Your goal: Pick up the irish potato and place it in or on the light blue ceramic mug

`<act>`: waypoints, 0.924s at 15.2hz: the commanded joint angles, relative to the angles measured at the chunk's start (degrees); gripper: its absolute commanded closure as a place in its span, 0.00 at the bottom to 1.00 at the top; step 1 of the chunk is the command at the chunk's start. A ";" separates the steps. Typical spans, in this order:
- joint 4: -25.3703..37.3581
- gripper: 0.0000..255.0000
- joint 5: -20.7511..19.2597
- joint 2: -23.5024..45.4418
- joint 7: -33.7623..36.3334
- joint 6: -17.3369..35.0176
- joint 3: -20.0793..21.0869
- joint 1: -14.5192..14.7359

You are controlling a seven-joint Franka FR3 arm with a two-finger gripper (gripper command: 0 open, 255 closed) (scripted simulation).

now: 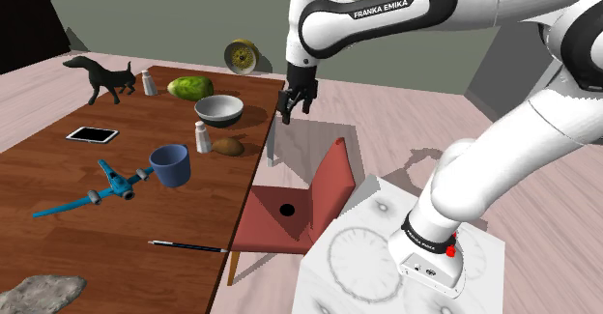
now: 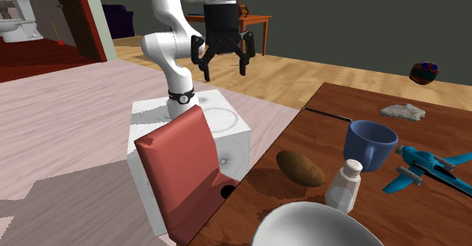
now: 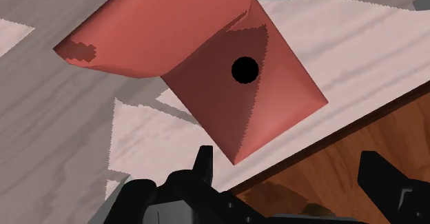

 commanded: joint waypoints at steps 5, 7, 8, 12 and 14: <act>6.92 0.00 -0.51 12.87 2.97 6.13 2.17 0.70; 9.78 0.00 -1.00 17.27 3.94 7.69 2.71 0.95; 11.32 0.00 -1.30 19.47 4.44 8.36 2.94 1.10; 18.24 0.00 -2.71 28.38 6.41 10.35 3.59 1.93; 22.18 0.00 -3.48 32.87 7.34 10.90 3.72 2.52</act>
